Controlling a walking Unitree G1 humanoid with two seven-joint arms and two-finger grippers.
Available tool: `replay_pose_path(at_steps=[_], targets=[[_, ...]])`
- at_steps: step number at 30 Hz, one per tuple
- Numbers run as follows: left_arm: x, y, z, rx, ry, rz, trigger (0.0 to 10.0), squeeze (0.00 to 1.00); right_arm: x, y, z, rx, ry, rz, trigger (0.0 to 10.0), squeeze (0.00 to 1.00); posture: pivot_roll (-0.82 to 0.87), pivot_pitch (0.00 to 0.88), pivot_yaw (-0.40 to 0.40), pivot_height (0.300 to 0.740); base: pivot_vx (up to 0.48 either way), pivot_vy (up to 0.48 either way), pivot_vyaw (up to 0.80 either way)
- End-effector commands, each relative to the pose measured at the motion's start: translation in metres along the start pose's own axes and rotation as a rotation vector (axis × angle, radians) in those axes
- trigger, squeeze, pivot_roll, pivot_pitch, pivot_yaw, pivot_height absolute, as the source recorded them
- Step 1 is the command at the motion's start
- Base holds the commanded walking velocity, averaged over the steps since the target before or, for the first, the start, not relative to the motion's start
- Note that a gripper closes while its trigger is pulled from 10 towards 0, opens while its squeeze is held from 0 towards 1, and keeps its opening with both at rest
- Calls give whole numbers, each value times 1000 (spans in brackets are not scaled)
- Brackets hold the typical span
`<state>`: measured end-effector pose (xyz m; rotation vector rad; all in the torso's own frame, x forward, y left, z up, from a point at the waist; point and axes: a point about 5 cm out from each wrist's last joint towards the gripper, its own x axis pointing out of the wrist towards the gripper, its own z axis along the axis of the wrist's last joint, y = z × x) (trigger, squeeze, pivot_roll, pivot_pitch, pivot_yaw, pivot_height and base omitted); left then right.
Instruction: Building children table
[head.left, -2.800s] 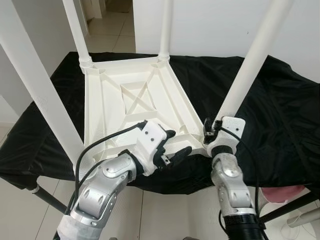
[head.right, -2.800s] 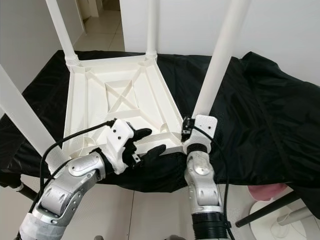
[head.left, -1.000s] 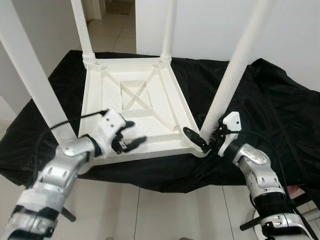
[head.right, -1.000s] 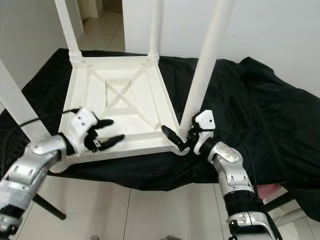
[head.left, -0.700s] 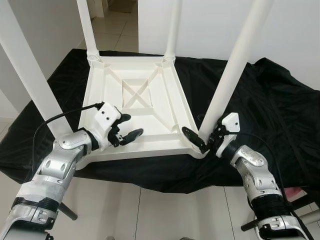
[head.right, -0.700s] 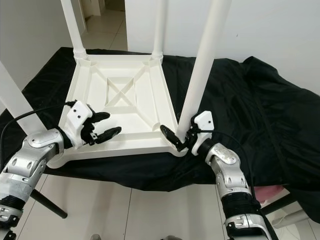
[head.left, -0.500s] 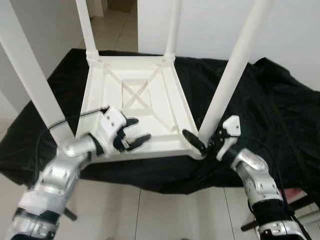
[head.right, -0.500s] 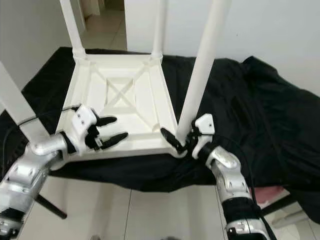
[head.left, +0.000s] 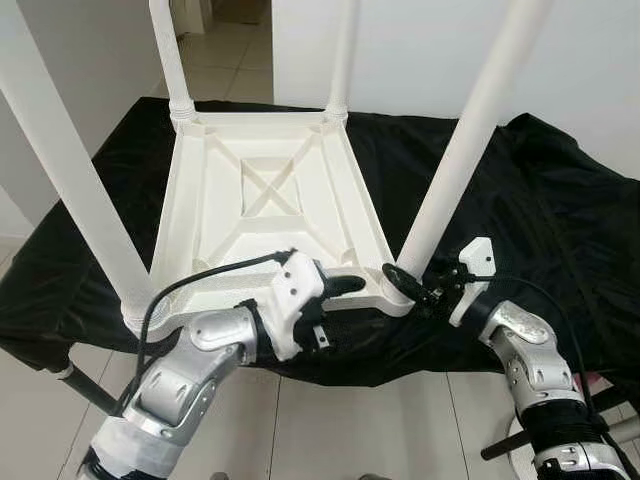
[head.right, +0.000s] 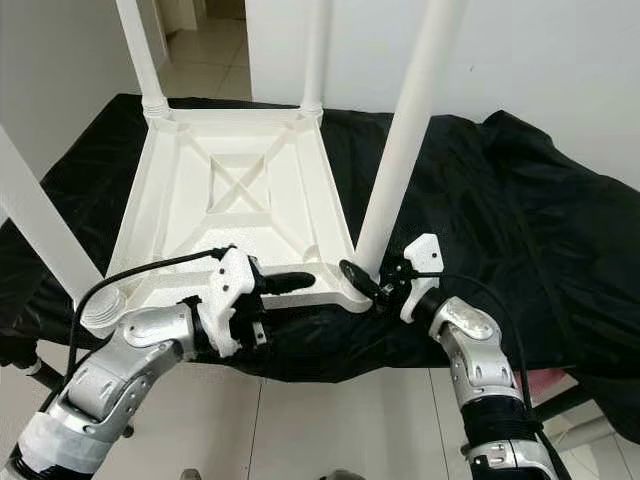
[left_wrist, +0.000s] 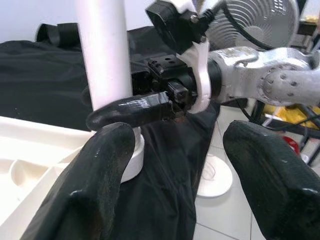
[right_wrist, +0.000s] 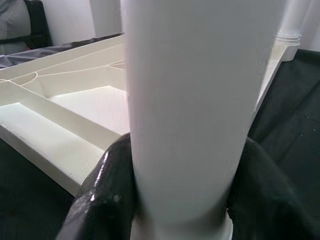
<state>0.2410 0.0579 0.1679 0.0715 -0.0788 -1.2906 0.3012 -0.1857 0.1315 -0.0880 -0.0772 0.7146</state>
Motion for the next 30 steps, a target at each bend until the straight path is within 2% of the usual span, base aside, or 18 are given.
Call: replay_pose_path(at_steps=[1, 3, 7, 8, 10, 14, 16, 17, 18, 19, 21, 22, 25, 30], targets=[[1, 3, 0, 28, 15, 106, 10000, 0, 0, 0, 2, -8, 2, -14, 0, 0, -35, 0, -41, 740, 0, 0, 0], [6, 5, 1, 36, 21, 128, 10000, 0, 0, 5, 3, 4, -3, -90, 0, 0, -35, 0, -40, 740, 0, 0, 0], [7, 4, 2, 17, 22, 116, 10000, 0, 0, 6, 3, 2, 0, -123, 275, 0, -37, 0, -38, 740, 0, 0, 0], [9, 7, 2, 37, 21, 132, 10000, 0, 3, 8, 4, 4, -4, -229, 10000, 0, -42, 0, -33, 740, 0, 0, 0], [10, 9, 2, 38, 22, 142, 10000, 0, 5, 13, 5, 14, -15, -272, 10000, 0, -43, 0, -31, 740, 0, 0, 0], [10, 10, 2, 24, 24, 146, 10000, 0, 7, 19, 8, 24, -28, -277, 10000, 0, -46, 0, -26, 740, 0, 0, 0], [10, 10, 1, 13, 30, 147, 10000, 0, 10, 27, 6, 52, -1, -383, 10000, 0, -52, 0, -21, 740, 0, 0, 0], [10, 10, 1, 13, 30, 147, 10000, 0, 10, 27, 6, 52, -1, -383, 10000, 0, -52, 0, -21, 740, 0, 0, 0], [11, 10, 2, -3, 11, 135, 10000, 0, 11, 28, 4, 93, 7, -486, 10000, 0, -52, 0, -20, 740, 0, 0, 0], [11, 10, 2, -3, 11, 135, 10000, 0, 11, 28, 4, 93, 7, -486, 10000, 0, -52, 0, -20, 740, 0, 0, 0], [11, 9, 4, -35, -16, 122, 10000, 0, 12, 33, 2, 156, 9, -647, 10000, 0, -58, 0, -16, 740, 0, 0, 0], [11, 9, 4, -35, -16, 122, 10000, 0, 12, 33, 2, 156, 9, -647, 10000, 0, -58, 0, -16, 740, 0, 0, 0], [13, 9, 3, -42, -13, 116, 10000, 0, 22, 45, 3, 240, -14, -808, 10000, 0, -59, 0, -16, 740, 0, 0, 0], [13, 9, 3, -47, -12, 114, 10000, 0, 28, 52, 8, 261, -30, -785, 10000, 0, -68, 0, -8, 740, 0, 0, 0]])
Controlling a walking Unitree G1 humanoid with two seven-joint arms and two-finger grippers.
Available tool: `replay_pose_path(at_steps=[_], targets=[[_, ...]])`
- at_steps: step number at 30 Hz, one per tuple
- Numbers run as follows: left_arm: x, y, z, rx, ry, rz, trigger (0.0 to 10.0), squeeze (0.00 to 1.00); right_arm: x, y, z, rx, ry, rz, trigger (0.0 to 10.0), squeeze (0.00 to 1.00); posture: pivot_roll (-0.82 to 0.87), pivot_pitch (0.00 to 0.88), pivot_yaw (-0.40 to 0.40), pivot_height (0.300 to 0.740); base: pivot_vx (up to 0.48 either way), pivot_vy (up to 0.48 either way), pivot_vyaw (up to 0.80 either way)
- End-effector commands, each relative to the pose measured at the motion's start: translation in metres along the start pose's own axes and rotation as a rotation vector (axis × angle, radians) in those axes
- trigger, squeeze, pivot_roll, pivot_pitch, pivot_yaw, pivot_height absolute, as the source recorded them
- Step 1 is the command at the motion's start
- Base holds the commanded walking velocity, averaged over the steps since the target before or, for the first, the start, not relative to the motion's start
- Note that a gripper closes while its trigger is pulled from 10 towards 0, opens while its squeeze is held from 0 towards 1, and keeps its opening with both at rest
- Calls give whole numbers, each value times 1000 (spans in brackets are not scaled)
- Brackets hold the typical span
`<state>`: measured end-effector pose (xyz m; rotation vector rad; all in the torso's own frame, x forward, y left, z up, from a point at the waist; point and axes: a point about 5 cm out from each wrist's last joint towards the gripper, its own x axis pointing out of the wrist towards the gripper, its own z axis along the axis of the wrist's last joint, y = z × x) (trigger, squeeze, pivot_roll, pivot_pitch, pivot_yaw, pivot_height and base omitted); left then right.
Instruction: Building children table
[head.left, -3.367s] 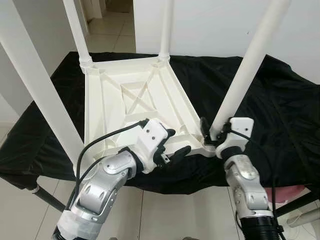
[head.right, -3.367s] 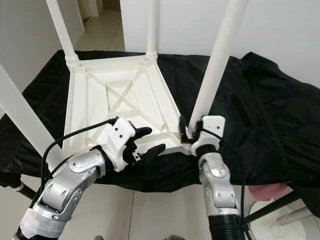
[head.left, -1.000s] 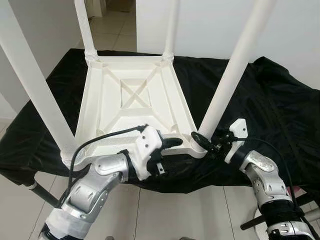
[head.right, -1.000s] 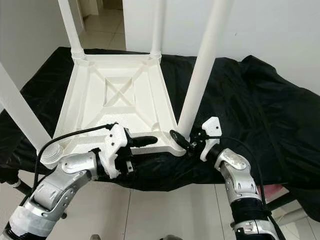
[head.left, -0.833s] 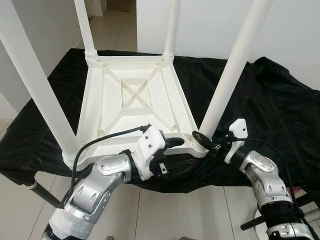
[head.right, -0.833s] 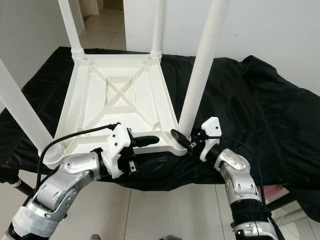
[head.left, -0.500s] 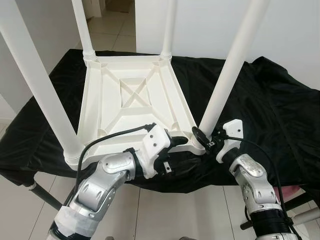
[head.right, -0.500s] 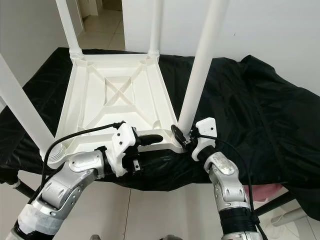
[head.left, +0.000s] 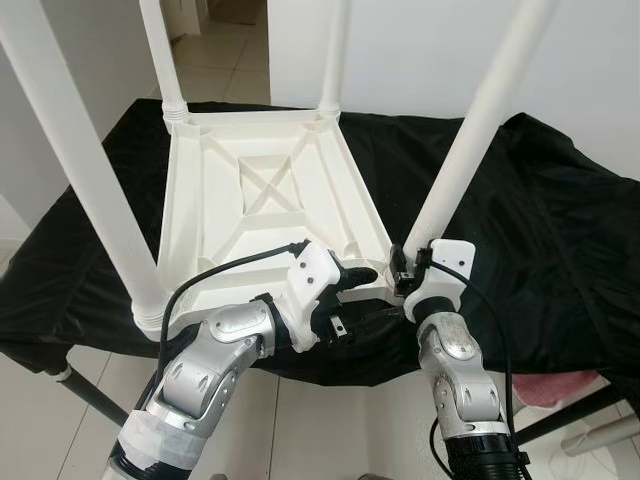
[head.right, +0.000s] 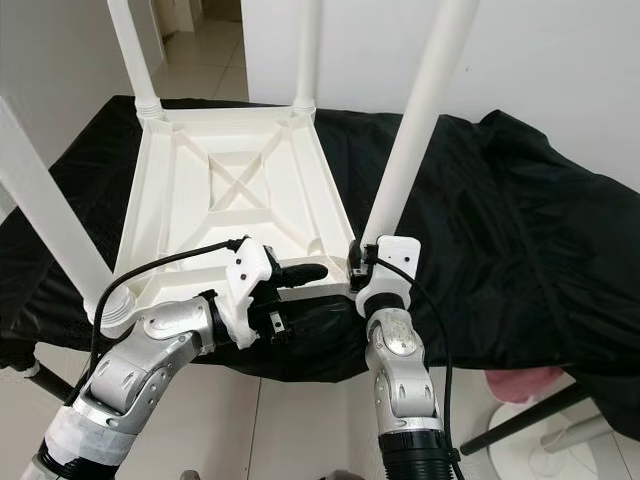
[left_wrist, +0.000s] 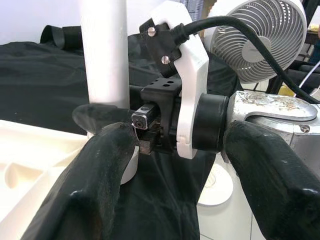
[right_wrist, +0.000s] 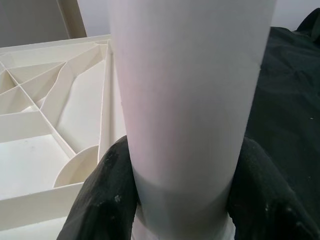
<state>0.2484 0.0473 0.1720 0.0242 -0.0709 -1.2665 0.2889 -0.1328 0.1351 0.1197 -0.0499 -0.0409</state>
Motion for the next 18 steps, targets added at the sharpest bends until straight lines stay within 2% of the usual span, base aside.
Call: replay_pose_path(at_steps=[1, 7, 8, 10, 12, 16, 18], targets=[[1, 4, -1, -16, 6, 83, 10000, 0, -2, 9, 2, 87, 3, 11, 10000, 0, -70, 0, -7, 740, 0, 0, 0], [1, 3, -2, -17, 14, 62, 10000, 0, -4, 12, 5, 81, -6, 50, 10000, 0, -68, 0, -12, 740, 0, 0, 0], [0, 2, -2, -12, 19, 53, 10000, 0, -4, 9, 7, 72, -18, 82, 10000, 1000, -68, 0, -14, 740, 0, 0, 0], [-1, 2, -2, -10, 22, 50, 10000, 0, -4, 4, 10, 54, -36, 113, 10000, 1000, -69, 0, -13, 740, 0, 0, 0], [-1, 2, -2, -3, 28, 45, 10000, 0, -3, -13, 16, 18, -56, 164, 10000, 1000, -67, 0, -16, 740, 0, 0, 0], [-1, 2, -2, -3, 30, 42, 10000, 0, -2, -19, 17, 10, -57, 169, 10000, 1000, -69, 0, -14, 740, 0, 0, 0], [0, 1, -2, 6, 35, 31, 10000, 0, 0, -28, 19, -21, -51, 234, 10000, 1000, -69, 0, -14, 740, 0, 0, 0]])
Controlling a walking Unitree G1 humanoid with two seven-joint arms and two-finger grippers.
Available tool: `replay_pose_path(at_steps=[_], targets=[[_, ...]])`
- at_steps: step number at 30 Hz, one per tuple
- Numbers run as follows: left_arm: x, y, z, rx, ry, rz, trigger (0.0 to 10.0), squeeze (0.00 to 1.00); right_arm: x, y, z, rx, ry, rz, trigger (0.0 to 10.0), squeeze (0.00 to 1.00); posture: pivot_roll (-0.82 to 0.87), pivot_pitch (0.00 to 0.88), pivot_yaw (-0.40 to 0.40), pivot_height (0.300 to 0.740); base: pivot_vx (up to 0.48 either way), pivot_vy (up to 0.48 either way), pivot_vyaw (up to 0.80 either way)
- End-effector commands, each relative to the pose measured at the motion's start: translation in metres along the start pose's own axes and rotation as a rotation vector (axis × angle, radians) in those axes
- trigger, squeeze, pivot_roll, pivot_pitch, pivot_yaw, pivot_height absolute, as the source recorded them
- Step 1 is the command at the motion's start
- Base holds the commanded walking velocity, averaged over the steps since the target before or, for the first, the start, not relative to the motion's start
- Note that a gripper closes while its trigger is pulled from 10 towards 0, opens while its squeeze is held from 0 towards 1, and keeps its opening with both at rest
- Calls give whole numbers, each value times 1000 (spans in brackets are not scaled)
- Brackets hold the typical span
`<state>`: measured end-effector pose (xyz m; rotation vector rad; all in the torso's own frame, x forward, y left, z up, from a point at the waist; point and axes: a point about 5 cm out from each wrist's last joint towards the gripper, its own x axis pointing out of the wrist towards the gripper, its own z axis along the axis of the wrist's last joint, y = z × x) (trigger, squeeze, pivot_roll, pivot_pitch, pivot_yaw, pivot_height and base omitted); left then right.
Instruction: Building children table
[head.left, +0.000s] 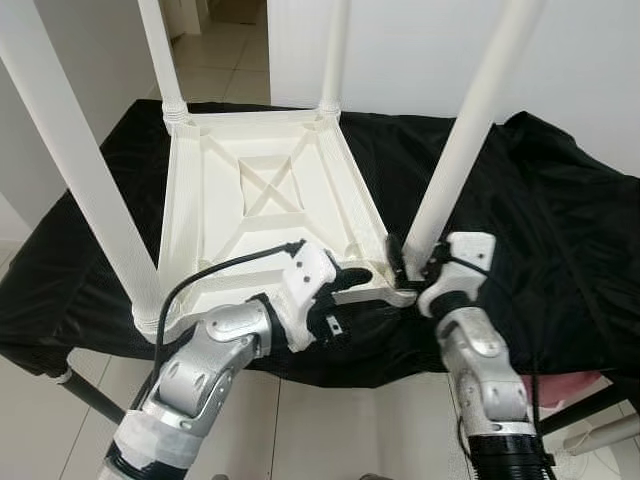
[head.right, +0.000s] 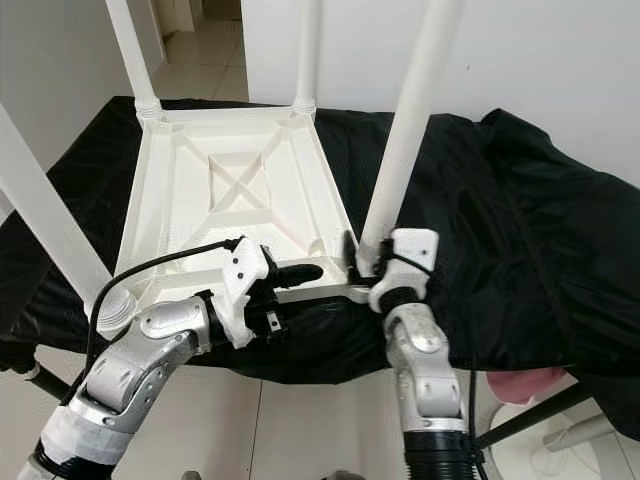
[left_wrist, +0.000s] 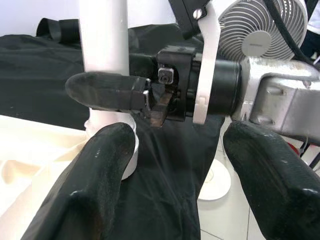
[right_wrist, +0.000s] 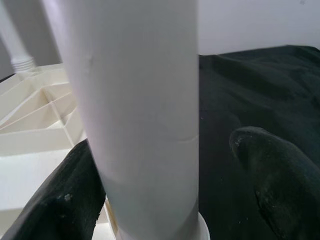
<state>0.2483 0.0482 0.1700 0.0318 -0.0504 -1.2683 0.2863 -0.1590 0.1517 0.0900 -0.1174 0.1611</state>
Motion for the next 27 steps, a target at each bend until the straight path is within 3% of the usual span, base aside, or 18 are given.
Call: replay_pose_path(at_steps=[1, 2, 3, 11, 16, 17, 18, 19, 21, 22, 23, 24, 27], targets=[[1, 1, 0, 11, 15, 33, 10000, 0, 0, -4, -1, 3, 4, 28, 10000, 1000, -69, 0, -14, 740, 0, 0, 0], [1, 0, 0, 15, 18, 28, 10000, 0, 0, -8, 0, -20, 7, 66, 10000, 1000, -67, 0, -13, 740, 0, 0, 0], [2, 0, 0, 18, 19, 24, 10000, 0, 1, -11, -1, -52, 15, 138, 10000, 0, -66, 0, -13, 740, 0, 0, 0], [4, 0, -1, 29, 24, 18, 10000, 0, 6, -13, -9, -96, 64, 344, 10000, 0, -68, 0, -12, 740, 0, 0, 0], [8, -3, -2, -5, 25, -8, 10000, 0, 16, -13, -15, -95, 88, 408, 10000, 0, -63, 0, -19, 740, 0, 0, 0], [9, -4, -2, -10, 29, -12, 10000, 0, 19, -13, -16, -93, 96, 428, 9176, 0, -59, 0, -21, 740, 0, 0, 0], [9, -4, -2, -10, 29, -12, 10000, 0, 19, -13, -16, -93, 96, 428, 9176, 0, -59, 0, -21, 740, 0, 0, 0], [9, -5, -3, -9, 38, -16, 10000, 0, 23, -15, -18, -104, 106, 439, 6039, 0, -55, 0, -23, 740, 0, 0, 0], [9, -5, -3, -9, 38, -16, 10000, 0, 23, -15, -18, -104, 106, 439, 6039, 0, -55, 0, -23, 740, 0, 0, 0], [9, -6, -5, -8, 46, -20, 10000, 0, 25, -17, -19, -112, 115, 444, 2863, 0, -50, 0, -26, 740, 0, 0, 0], [9, -6, -5, -8, 46, -20, 10000, 0, 25, -17, -19, -112, 115, 444, 2863, 0, -50, 0, -26, 740, 0, 0, 0], [9, -8, -7, -7, 56, -22, 10000, 0, 29, -23, -21, -135, 131, 443, 0, 0, -43, 0, -32, 740, 0, 0, 0], [9, -8, -7, -8, 57, -21, 10000, 0, 29, -24, -22, -139, 134, 444, 0, 0, -43, 0, -32, 740, 0, 0, 0]])
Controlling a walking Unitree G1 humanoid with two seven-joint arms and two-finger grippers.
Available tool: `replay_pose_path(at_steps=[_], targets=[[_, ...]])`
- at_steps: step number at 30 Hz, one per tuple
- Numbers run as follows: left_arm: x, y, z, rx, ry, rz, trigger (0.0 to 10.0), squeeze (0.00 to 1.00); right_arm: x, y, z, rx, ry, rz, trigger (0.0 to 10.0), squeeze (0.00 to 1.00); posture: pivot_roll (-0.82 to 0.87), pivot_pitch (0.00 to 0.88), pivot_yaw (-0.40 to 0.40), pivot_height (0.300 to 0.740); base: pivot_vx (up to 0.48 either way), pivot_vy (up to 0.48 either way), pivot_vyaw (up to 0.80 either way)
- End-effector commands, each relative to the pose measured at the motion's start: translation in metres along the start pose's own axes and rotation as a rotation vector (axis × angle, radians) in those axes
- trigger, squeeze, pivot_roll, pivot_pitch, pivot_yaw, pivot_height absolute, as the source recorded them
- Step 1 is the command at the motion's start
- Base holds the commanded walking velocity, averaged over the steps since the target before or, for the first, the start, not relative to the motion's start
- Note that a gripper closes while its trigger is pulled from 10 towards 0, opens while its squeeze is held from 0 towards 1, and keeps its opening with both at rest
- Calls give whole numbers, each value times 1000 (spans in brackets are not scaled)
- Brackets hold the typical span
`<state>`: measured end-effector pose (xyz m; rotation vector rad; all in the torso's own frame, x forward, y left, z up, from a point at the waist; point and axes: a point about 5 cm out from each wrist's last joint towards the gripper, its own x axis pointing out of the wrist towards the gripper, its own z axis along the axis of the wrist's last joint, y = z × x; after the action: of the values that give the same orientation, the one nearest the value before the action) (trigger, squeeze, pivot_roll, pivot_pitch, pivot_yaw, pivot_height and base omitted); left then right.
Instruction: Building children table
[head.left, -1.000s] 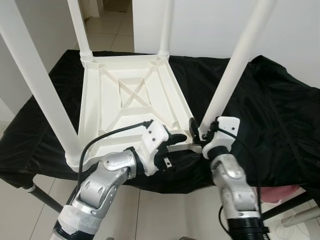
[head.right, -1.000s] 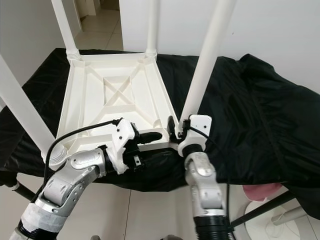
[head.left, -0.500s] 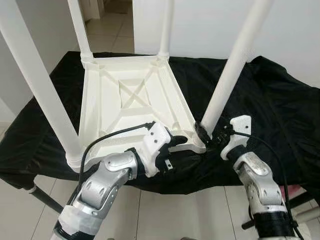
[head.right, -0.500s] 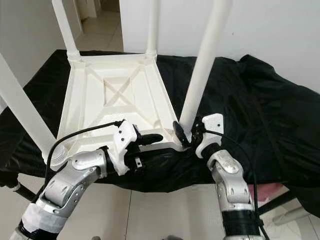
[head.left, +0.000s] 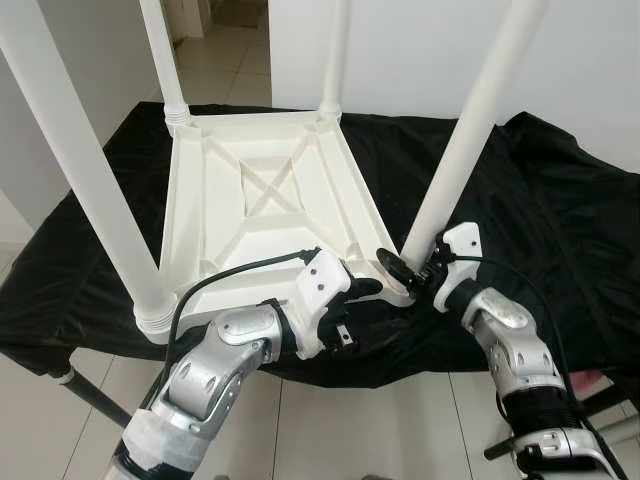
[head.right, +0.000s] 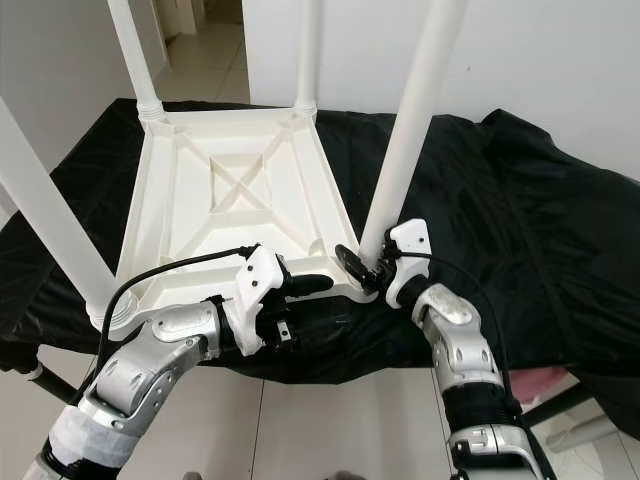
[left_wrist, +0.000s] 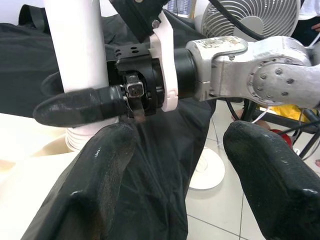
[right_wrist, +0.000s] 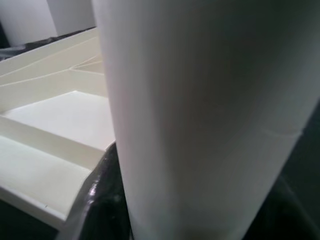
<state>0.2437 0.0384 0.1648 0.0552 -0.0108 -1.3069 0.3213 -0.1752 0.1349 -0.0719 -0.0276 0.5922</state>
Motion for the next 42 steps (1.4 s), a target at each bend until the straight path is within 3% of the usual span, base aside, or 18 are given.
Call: replay_pose_path(at_steps=[1, 9, 10, 11, 19, 23, 29, 33, 37, 42], targets=[[1, -1, -2, -4, 15, 18, 10000, 0, 0, -1, -3, -10, 18, 9, 0, 0, -43, 0, -32, 740, 0, 0, 0], [-5, 11, -3, 9, 25, 89, 10000, 0, -6, -6, -13, -17, 61, -64, 0, 0, -50, 0, -31, 740, 0, 0, 0], [-6, 14, -2, 7, 22, 102, 10000, 0, -7, -5, -13, -8, 59, -85, 2314, 0, -54, 0, -28, 740, 0, 0, 0], [-8, 17, -2, 7, 22, 111, 10000, 0, -8, -2, -14, 6, 52, -106, 10000, 0, -56, 0, -25, 740, 0, 0, 0], [-8, 19, -3, 21, 38, 115, 10000, 0, -10, 4, -15, 41, 23, -236, 10000, 0, -61, 0, -20, 740, 0, 0, 0], [-6, 19, 0, 31, 20, 112, 10000, 0, -13, 11, -14, 118, -1, -432, 10000, 0, -67, 0, -10, 740, 0, 0, 0], [-6, 22, 1, 36, 19, 113, 10000, 0, -12, 25, -15, 161, -17, -584, 10000, 0, -71, 0, -3, 740, 0, 0, 0], [-6, 24, 2, 41, 19, 119, 10000, 0, -9, 35, -15, 264, -43, -738, 10000, 0, -71, 0, -2, 740, 0, 0, 0], [-6, 25, 2, 41, 19, 126, 10000, 0, -2, 42, -11, 294, -56, -752, 10000, 0, -73, 0, 1, 740, 0, 0, 0], [-7, 27, 3, 33, 9, 150, 10000, 0, 4, 51, 0, 270, -88, -674, 10000, 0, -76, 0, 0, 740, 0, 0, 0]])
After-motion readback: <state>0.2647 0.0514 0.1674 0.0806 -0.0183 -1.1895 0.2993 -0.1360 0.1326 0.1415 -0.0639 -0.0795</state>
